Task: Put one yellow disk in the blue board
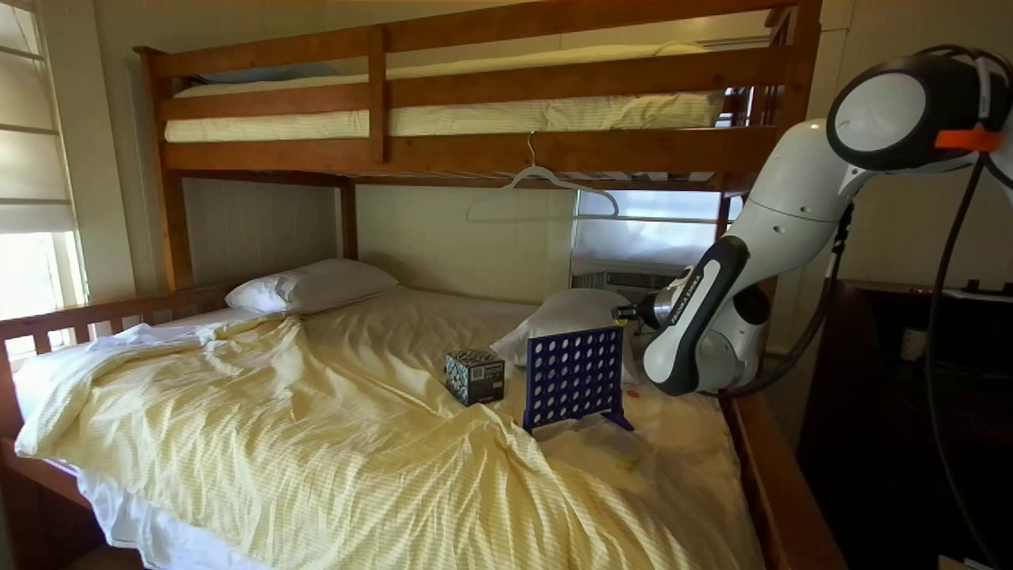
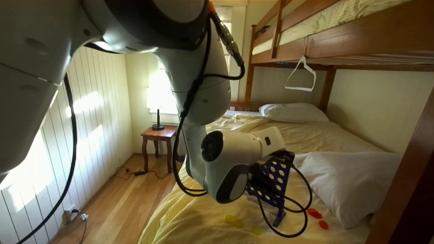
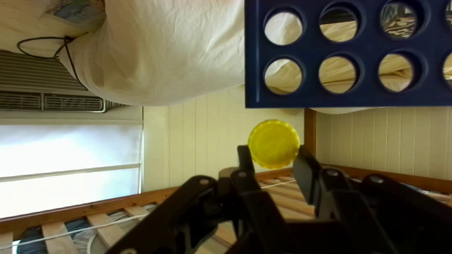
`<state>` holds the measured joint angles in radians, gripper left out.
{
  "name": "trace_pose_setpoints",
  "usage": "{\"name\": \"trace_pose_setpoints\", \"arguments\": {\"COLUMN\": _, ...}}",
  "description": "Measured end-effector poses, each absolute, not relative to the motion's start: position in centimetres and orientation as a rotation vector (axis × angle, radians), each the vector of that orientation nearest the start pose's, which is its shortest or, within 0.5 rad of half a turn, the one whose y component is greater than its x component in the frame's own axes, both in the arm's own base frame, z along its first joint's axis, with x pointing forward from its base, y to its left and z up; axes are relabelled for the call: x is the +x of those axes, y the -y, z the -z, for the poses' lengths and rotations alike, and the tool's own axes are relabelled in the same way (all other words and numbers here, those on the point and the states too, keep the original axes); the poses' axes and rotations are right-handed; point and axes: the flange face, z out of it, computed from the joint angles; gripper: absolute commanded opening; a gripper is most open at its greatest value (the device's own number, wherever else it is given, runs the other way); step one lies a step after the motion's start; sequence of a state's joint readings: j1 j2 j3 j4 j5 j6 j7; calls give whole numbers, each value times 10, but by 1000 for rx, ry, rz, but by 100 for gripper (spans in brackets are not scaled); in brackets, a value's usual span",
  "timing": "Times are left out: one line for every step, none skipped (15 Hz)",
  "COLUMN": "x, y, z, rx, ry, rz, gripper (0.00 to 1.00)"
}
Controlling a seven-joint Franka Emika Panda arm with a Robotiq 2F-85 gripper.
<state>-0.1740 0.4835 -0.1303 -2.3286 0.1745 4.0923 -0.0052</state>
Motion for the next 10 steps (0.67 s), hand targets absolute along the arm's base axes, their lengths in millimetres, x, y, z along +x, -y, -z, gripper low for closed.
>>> {"name": "trace_pose_setpoints", "arguments": {"x": 519, "y": 182, "z": -294, "rx": -2688, "ry": -613, "rz": 2021, "gripper": 9}}
{"name": "trace_pose_setpoints", "arguments": {"x": 520, "y": 183, "z": -294, "rx": -2686, "ry": -614, "rz": 2022, "gripper": 9}}
{"name": "trace_pose_setpoints", "arguments": {"x": 520, "y": 183, "z": -294, "rx": -2685, "ry": -614, "rz": 2024, "gripper": 9}}
{"name": "trace_pose_setpoints", "arguments": {"x": 521, "y": 183, "z": -294, "rx": -2684, "ry": -614, "rz": 2025, "gripper": 9}}
{"name": "trace_pose_setpoints", "arguments": {"x": 522, "y": 183, "z": -293, "rx": -2683, "ry": -614, "rz": 2026, "gripper": 9}}
{"name": "trace_pose_setpoints", "arguments": {"x": 522, "y": 183, "z": -293, "rx": -2683, "ry": -614, "rz": 2027, "gripper": 9}}
{"name": "trace_pose_setpoints", "arguments": {"x": 523, "y": 184, "z": -293, "rx": -2683, "ry": -614, "rz": 2027, "gripper": 9}}
{"name": "trace_pose_setpoints", "arguments": {"x": 523, "y": 184, "z": -292, "rx": -2683, "ry": -613, "rz": 2027, "gripper": 9}}
{"name": "trace_pose_setpoints", "arguments": {"x": 524, "y": 184, "z": -292, "rx": -2682, "ry": -613, "rz": 2028, "gripper": 9}}
{"name": "trace_pose_setpoints", "arguments": {"x": 525, "y": 184, "z": -292, "rx": -2682, "ry": -612, "rz": 2029, "gripper": 9}}
